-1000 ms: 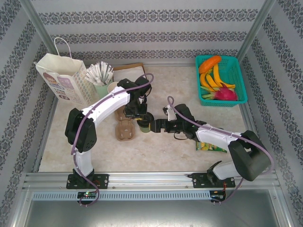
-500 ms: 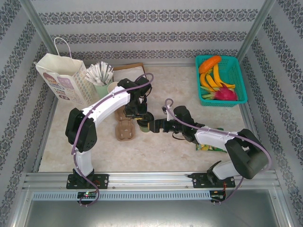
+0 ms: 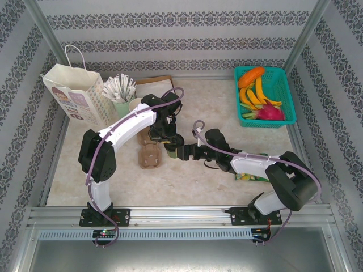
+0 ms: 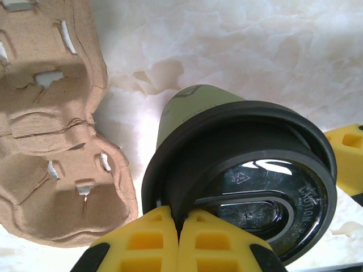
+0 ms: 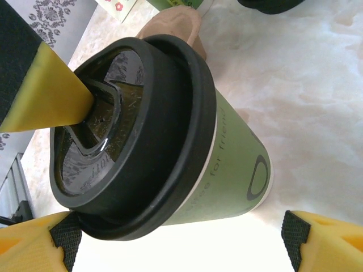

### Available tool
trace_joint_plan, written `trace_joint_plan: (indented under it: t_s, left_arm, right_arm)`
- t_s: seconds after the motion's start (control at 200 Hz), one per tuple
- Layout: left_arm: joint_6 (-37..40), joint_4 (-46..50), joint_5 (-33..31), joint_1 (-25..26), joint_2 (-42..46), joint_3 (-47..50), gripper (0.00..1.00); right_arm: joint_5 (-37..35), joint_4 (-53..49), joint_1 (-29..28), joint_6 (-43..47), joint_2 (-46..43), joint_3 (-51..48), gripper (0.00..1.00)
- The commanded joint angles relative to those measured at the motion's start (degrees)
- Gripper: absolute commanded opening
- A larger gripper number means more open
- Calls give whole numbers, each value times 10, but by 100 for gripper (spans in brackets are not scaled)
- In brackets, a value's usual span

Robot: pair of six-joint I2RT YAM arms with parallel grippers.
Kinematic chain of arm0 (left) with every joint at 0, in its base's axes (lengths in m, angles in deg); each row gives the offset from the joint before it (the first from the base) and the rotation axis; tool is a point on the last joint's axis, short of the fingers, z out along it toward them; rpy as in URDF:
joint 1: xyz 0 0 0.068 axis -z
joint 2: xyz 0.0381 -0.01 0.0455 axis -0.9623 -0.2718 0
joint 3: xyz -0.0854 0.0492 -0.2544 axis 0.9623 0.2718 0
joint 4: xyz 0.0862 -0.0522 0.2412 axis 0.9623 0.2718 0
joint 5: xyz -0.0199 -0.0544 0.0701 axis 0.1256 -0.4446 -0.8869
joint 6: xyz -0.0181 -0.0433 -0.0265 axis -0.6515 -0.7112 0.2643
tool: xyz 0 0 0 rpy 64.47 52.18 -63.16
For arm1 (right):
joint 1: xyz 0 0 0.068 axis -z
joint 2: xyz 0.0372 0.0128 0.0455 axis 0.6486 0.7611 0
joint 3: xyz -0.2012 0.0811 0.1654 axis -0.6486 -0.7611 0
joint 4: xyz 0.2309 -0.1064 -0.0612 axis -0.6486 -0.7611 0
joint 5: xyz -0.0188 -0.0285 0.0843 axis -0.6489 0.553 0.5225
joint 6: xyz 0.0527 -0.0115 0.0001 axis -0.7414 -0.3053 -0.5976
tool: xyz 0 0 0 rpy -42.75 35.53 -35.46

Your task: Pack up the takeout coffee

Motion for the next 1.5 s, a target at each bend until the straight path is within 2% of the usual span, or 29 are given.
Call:
trace_joint_plan:
  t_s: [0.0,0.125,0.275,0.385,0.49,0.665,0.789,0.869,0.969,1.084,1.189,1.494]
  left_arm:
    - [4,-11,11,8,-37,42,0]
    - [10,-13,8,8,-47,73,0]
    - [20,-18,18,8,-77,115,0]
    - [34,4,-18,9,-74,100,0]
    - [56,26,-55,7,-53,55,0]
    - [142,44,-87,7,-24,-2,0]
    - [176,48,-83,11,-26,-22,0]
    - [180,46,-64,13,-29,-26,0]
    - [179,51,-63,16,-34,-36,0]
    - [179,50,-60,18,-35,-41,0]
    - [176,50,-59,18,-38,-44,0]
    - [172,42,-47,18,-44,-38,0]
  right_arm:
    - [-109,-54,-6,-10,29,-12,91]
    - [-189,-110,-11,-14,32,-26,87]
    - [-174,-124,-9,-20,63,-28,86]
    - [-160,-138,-9,-21,44,-18,86]
    - [-90,-137,6,-18,-14,2,87]
    - [64,-150,93,-51,-76,49,90]
    - [165,-241,145,-30,-15,134,91]
    - [185,-328,151,0,35,202,91]
    - [215,-382,152,12,87,261,91]
    - [270,-402,148,-4,147,316,91]
    - [287,-417,136,-6,192,356,91]
    - [292,-411,112,-27,256,409,90]
